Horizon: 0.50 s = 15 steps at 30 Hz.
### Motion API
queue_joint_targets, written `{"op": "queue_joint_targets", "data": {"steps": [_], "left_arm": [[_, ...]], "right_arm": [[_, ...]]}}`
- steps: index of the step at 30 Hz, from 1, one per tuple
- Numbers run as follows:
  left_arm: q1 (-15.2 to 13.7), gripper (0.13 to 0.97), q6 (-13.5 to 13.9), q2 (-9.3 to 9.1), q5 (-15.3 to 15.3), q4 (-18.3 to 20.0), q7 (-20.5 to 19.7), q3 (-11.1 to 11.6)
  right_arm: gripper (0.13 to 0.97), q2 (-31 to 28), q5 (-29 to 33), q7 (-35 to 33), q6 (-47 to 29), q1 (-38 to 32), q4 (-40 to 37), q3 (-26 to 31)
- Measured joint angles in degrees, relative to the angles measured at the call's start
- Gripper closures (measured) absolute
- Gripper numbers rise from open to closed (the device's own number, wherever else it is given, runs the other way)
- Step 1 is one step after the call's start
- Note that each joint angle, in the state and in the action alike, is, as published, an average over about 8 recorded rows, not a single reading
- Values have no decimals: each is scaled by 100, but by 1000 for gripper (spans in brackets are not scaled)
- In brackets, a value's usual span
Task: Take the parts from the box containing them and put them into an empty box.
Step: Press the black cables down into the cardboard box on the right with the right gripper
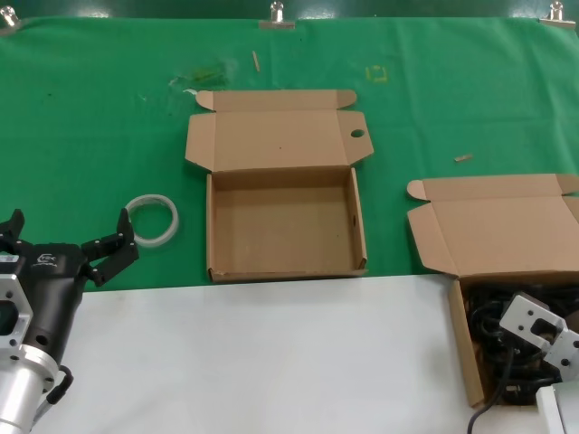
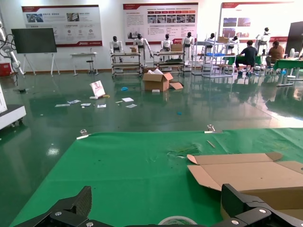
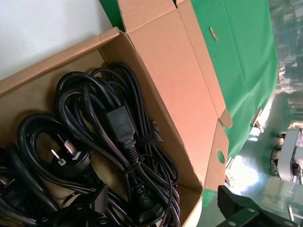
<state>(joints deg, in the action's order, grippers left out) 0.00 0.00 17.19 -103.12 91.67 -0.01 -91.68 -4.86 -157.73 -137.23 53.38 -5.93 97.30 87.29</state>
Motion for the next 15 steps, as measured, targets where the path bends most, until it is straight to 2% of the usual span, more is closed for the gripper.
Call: {"op": "queue_joint_targets", "data": {"steps": [6,10,15], "left_arm": [[0,132,0,0,0,0,0,0],[0,132,0,0,0,0,0,0],[0,132,0,0,0,0,0,0]], "right_arm": [[368,0,0,18,-10,5,-7,11],[368,0,0,17,-16,8,-13,18],[499,0,0,21,-27,13,-28,26]]}}
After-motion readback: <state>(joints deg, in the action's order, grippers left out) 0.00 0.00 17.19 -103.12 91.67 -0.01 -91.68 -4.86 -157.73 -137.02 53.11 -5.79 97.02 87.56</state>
